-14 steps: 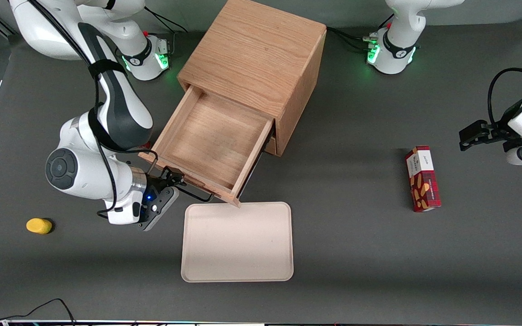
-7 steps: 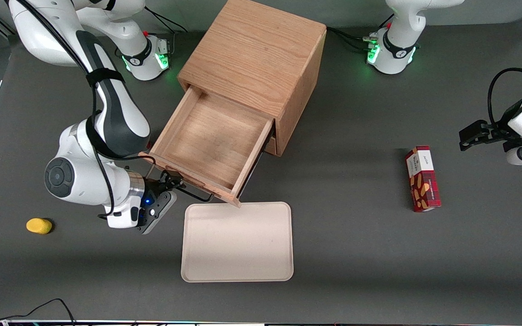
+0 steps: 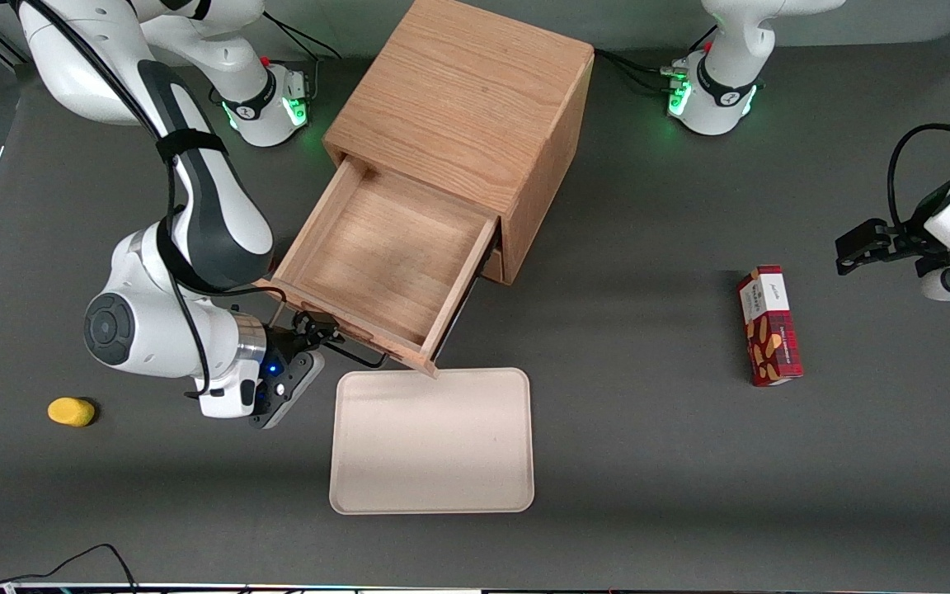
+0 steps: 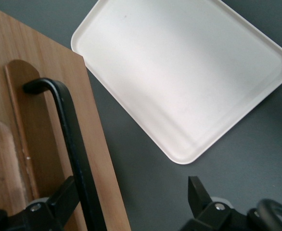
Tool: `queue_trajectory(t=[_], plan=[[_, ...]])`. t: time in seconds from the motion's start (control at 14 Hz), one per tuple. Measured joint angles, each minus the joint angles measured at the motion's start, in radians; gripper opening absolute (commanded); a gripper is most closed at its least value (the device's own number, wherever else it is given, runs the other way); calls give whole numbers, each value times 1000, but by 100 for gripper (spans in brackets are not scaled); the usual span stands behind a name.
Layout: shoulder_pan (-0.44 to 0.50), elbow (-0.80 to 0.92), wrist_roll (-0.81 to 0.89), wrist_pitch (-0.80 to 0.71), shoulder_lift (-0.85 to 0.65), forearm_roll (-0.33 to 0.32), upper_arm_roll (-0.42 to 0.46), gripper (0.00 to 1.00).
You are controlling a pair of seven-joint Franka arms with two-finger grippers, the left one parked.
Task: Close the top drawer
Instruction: 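Lower the right gripper beside the drawer front near its black handle, then push the drawer front with the right gripper into the cabinet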
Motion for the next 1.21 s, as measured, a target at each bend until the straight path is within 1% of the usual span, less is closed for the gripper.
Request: queue_trajectory(t=[0.57, 1.21], plan=[[0, 2, 29, -7, 5, 6, 1, 100], [0, -26, 93, -18, 3, 6, 33, 100]])
